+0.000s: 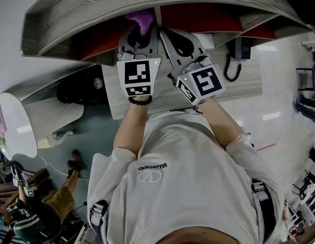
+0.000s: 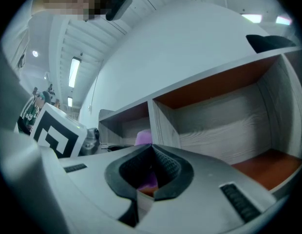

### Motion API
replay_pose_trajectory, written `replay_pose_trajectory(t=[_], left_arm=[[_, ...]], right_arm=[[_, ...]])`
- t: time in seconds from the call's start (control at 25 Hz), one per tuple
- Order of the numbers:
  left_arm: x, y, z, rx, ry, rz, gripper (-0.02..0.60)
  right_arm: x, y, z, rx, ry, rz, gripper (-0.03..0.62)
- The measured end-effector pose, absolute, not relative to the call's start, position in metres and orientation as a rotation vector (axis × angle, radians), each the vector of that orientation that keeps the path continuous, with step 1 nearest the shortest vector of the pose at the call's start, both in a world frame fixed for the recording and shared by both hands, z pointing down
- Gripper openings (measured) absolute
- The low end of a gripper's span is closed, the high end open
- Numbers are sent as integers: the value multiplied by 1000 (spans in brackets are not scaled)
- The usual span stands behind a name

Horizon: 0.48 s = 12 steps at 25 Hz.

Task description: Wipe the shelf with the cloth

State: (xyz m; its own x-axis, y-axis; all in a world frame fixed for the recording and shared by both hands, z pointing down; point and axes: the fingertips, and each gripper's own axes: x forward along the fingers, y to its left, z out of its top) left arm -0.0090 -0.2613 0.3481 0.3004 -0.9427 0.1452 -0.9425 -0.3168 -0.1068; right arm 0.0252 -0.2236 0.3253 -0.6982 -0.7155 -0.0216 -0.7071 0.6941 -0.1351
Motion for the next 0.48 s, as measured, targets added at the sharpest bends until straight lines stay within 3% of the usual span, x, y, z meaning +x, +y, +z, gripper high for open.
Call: replay_pose_trajectory(t=[0.48], left_arm=[[-8, -258, 325, -2512, 1812, -254, 78]], right_arm=[[21, -218, 315, -1175, 2814, -152, -2]])
